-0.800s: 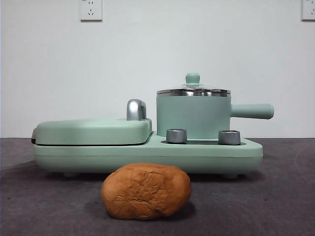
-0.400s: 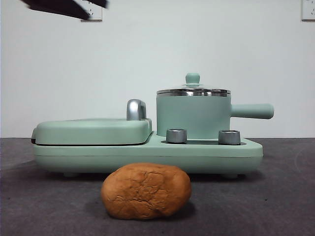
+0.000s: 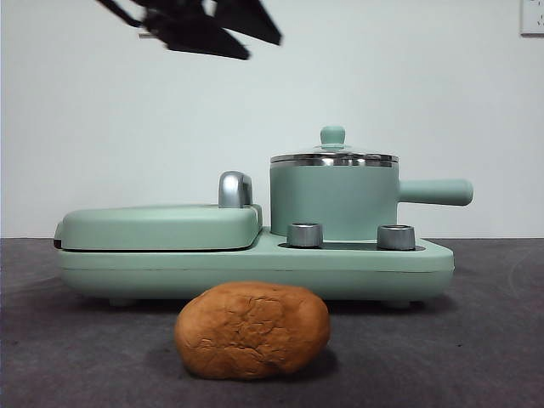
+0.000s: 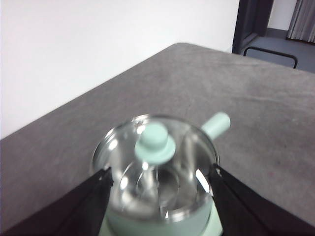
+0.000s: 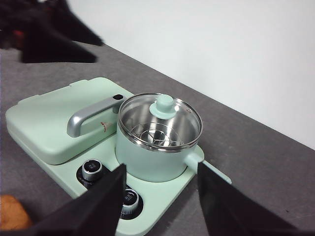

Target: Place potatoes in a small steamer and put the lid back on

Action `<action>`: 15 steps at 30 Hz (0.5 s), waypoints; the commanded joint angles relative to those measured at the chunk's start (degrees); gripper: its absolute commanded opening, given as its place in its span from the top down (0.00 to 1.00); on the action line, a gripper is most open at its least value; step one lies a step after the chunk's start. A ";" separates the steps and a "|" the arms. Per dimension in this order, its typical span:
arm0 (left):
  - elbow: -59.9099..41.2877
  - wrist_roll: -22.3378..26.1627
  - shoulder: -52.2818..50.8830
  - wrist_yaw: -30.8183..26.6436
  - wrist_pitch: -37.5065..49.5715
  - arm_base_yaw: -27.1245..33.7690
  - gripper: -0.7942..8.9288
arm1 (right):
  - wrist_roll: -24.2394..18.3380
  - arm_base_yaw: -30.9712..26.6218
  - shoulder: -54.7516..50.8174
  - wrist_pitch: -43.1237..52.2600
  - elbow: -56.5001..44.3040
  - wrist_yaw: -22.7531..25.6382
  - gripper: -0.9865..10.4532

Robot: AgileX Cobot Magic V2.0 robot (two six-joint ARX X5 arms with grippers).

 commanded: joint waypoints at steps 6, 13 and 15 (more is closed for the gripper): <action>12.98 -2.08 14.19 -0.15 0.68 -2.62 0.60 | 0.77 0.24 0.55 0.59 0.79 1.20 0.71; 21.16 -2.05 23.76 -0.13 1.62 -3.76 0.60 | 0.77 0.24 1.33 0.61 0.79 1.20 0.71; 22.16 -2.05 25.73 -0.13 3.56 -3.76 0.60 | 0.77 0.24 1.36 0.59 0.79 1.22 0.71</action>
